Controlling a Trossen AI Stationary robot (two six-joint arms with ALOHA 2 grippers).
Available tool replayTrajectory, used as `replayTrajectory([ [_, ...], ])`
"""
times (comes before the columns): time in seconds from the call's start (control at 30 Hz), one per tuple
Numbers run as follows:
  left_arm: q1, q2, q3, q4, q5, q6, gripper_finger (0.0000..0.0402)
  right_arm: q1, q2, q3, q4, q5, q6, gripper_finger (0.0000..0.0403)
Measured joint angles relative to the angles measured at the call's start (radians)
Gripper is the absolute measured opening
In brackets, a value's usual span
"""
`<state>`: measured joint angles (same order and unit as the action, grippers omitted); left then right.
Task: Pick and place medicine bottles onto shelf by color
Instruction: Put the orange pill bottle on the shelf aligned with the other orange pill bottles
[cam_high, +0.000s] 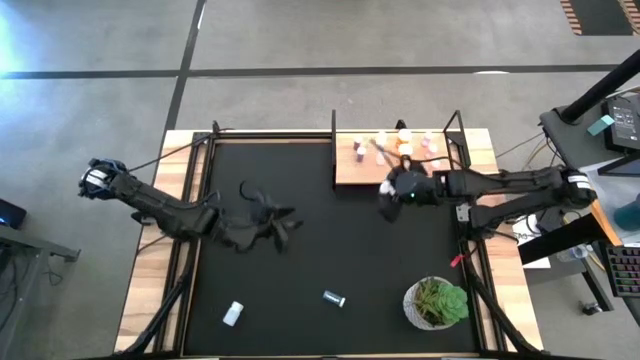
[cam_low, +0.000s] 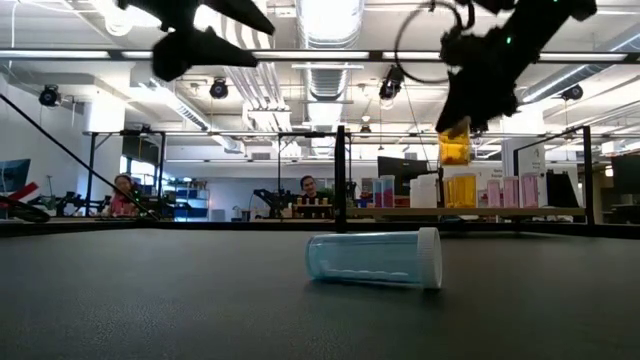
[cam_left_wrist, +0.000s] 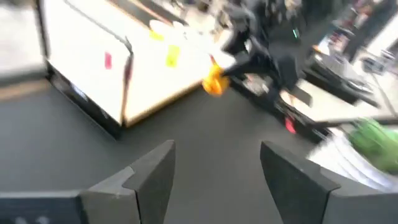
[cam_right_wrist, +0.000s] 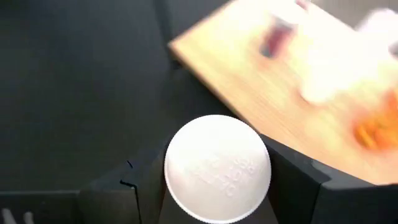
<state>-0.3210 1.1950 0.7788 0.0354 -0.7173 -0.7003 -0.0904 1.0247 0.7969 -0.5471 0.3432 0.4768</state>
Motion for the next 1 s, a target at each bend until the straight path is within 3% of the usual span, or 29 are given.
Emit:
replayTrajectory([
  [0.33,0.283,-0.004,0.008,0.199,0.109,0.330,0.0219,-0.165,0.034,-0.090,-0.002,0.108,0.316,0.0219],
  [0.57,0.401,-0.004,0.008,0.227,0.114,0.350,0.0219,-0.193,0.052,-0.090,-0.002,0.256,0.362,0.0219],
  [1.0,0.490,-0.004,0.008,0.250,0.116,0.343,0.0219,-0.247,0.115,-0.091,-0.003,0.243,0.349,0.0219],
])
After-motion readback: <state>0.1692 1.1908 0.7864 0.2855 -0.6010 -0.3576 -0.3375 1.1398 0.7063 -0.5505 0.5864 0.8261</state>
